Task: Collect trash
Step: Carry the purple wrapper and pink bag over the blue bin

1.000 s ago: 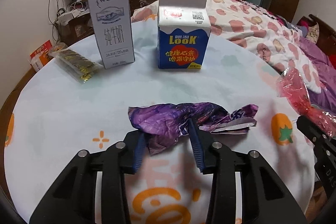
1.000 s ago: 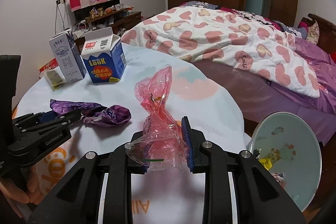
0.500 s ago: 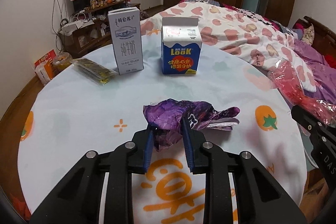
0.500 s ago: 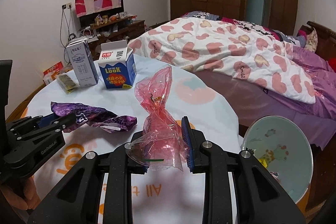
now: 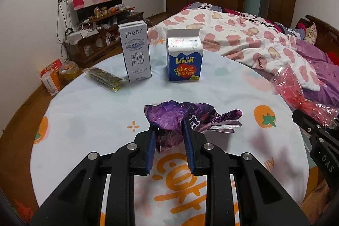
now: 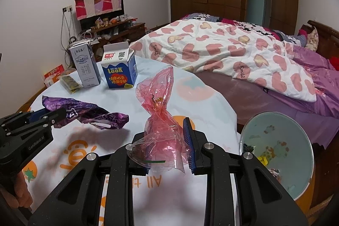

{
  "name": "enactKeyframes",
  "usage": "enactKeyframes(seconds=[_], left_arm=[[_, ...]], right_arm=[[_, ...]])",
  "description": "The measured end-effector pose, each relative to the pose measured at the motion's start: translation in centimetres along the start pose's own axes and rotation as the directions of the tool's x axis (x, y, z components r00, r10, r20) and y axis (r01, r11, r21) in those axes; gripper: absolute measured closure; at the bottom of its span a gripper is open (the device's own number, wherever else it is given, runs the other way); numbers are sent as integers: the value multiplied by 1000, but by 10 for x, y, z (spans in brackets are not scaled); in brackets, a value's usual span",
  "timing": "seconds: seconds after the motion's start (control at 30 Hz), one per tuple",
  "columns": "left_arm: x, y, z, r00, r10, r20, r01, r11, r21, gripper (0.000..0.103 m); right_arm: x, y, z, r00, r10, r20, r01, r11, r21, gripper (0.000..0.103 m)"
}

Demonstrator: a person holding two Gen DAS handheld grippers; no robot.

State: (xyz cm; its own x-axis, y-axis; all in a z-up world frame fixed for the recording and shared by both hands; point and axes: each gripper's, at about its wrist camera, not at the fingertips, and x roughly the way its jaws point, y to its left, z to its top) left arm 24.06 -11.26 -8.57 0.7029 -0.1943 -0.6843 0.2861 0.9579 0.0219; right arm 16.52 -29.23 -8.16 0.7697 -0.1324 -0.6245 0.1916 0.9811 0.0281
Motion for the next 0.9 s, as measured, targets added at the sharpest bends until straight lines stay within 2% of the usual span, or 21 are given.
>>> enactKeyframes(seconds=[0.5,0.9], left_arm=[[-26,-10,-5,999,31,31,-32,999,20,79],[-48,-24,-8,998,11,60,-13,999,39,79]], right_arm=[[-24,-3,-8,1000,-1,25,1,1000,11,76],[-47,-10,-10,998,-9,59,8,1000,23,76]])
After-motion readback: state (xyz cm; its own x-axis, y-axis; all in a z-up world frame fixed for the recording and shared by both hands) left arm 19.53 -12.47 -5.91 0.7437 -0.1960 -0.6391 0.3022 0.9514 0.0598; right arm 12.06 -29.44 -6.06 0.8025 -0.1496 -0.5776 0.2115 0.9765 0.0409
